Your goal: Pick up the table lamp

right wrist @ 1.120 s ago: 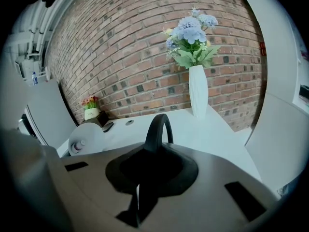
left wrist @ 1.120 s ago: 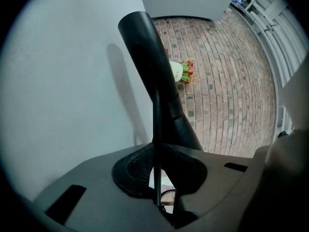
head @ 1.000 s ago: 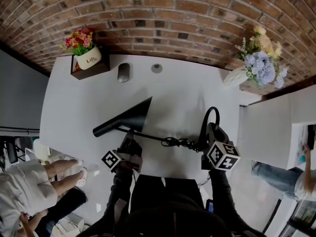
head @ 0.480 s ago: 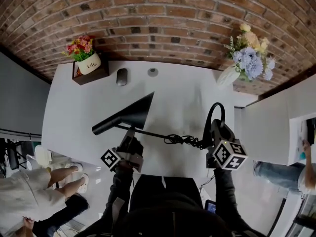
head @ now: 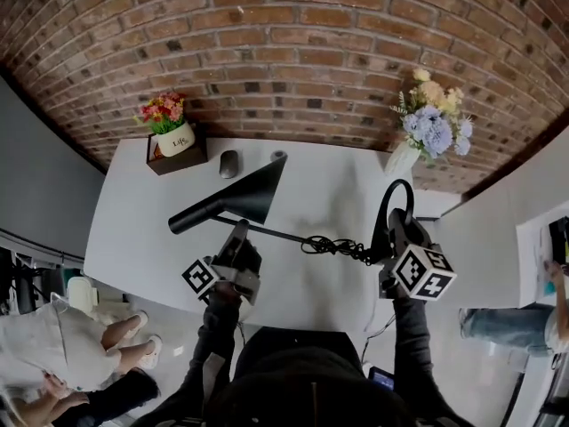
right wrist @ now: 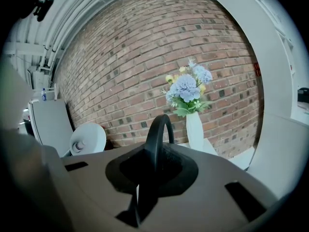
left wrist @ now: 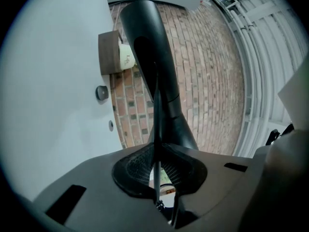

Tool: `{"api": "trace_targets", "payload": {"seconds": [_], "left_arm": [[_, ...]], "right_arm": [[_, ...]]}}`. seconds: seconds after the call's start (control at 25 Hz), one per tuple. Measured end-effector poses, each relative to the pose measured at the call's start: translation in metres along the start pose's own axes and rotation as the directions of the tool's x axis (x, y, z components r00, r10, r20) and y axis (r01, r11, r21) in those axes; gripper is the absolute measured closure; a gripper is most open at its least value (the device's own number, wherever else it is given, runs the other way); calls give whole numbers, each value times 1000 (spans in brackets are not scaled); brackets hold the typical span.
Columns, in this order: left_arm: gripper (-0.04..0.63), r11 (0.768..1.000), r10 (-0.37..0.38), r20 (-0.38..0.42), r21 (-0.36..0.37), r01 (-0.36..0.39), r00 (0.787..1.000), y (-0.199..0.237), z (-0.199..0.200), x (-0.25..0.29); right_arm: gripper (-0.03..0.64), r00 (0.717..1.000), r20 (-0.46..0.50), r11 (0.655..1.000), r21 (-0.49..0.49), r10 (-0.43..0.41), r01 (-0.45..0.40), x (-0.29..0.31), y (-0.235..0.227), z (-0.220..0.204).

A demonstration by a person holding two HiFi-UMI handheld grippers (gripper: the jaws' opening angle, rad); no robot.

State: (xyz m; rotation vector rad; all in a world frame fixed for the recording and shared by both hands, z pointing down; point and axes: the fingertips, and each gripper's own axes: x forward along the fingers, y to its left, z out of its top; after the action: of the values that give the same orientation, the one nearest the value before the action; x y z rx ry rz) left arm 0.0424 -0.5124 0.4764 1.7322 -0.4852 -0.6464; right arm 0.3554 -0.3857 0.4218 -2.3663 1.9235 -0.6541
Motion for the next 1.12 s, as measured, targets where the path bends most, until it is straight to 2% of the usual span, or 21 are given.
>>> {"api": "trace_targets", "payload": {"seconds": [0.32,0.48,0.72,0.92,1.12], "left_arm": [[555,991,-120,1,60,120,993,-52,19,18],[554,981,-174,6,91,173,985,-74,30,30],[554,957,-250,-3,150,247,968,-109,40,38],[554,947,-282,12,162,276,959,-122,42,36],[554,950,-277,15,155,271,961,-119,41,31]], "right_arm": [[586,994,103,999,-26,45,-42,-5,17,52],[586,985,160,997,-50,66,-59,-5,26,80],[586,973,216,996,-36,84,-78,-11,33,104],[586,966,239,995,-39,94,-87,-17,37,111],[586,965,242,995,-50,99,-89,-19,40,109]]}}
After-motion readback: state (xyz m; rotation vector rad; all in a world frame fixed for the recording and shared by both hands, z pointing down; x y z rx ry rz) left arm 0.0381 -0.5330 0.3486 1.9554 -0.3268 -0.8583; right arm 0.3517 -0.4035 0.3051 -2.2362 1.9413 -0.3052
